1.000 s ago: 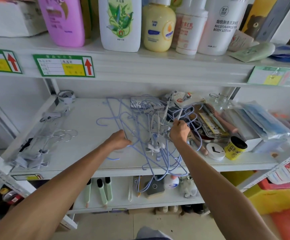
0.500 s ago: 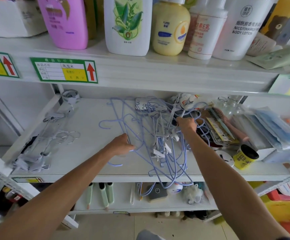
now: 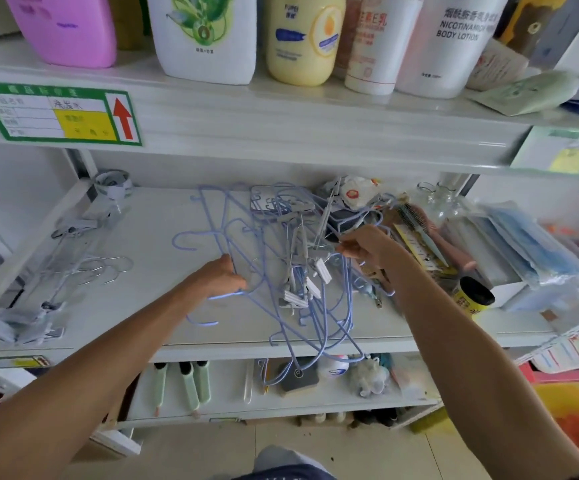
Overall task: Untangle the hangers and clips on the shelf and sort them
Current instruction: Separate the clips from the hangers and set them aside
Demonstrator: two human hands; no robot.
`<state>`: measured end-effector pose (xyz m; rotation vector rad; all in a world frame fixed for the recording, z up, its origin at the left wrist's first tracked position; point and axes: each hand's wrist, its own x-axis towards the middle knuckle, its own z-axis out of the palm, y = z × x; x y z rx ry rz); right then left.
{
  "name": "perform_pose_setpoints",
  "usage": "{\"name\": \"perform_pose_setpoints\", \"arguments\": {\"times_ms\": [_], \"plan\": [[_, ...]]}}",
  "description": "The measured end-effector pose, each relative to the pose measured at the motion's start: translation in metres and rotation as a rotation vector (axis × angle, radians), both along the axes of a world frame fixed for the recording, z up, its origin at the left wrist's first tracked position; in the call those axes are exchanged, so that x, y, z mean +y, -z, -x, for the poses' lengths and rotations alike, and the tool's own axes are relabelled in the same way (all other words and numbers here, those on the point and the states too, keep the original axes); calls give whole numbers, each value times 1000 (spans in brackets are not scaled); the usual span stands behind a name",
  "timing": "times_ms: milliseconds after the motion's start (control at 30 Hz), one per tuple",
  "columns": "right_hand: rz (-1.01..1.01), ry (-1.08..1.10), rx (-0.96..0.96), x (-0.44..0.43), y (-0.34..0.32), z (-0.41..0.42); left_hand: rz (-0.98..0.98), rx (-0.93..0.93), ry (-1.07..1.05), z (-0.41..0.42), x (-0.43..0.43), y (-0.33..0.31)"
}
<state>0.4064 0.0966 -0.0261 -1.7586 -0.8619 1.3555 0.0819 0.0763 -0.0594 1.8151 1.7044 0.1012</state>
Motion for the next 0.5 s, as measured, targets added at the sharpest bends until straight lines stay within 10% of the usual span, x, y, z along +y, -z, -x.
{"name": "perform_pose_setpoints", "arguments": {"times_ms": [267,367,500], "plan": [[-117,-7,-8,-48,-5,1,-17,82,45,-3,6,12],[-158,-99,-100,-62,-9,3,-374,218,15,-12,-1,7],[-149,-151,-144,-64,-12,4,-739,-295,228,-58,7,-15]]}}
